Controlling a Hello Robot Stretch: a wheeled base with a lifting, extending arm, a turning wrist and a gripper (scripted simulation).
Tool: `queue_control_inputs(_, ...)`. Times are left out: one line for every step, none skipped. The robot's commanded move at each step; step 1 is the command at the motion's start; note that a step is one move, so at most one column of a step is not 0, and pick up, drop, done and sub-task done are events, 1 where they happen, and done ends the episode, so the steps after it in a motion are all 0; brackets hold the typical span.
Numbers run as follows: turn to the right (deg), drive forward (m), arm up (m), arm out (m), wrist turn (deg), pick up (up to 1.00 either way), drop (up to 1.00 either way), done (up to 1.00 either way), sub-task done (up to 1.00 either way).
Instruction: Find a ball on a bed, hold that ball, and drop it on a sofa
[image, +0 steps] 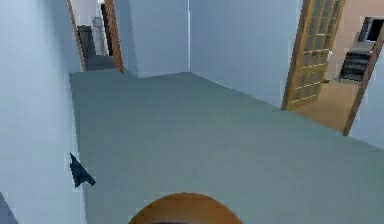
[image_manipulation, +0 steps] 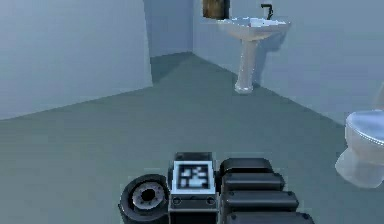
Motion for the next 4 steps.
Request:
queue_control_inputs(0.0, 0.40, 0.00, 0.00, 0.0, 0.00, 0.00, 0.00, 0.00)
queue_control_inputs(-24.0, 0.00, 0.00, 0.00, 0.0, 0.00, 0.00, 0.00, 0.00)
queue_control_inputs(0.0, 1.00, 0.00, 0.00, 0.0, 0.00, 0.00, 0.00, 0.00)
queue_control_inputs(-30.0, 0.00, 0.00, 0.00, 0.0, 0.00, 0.00, 0.00, 0.00)
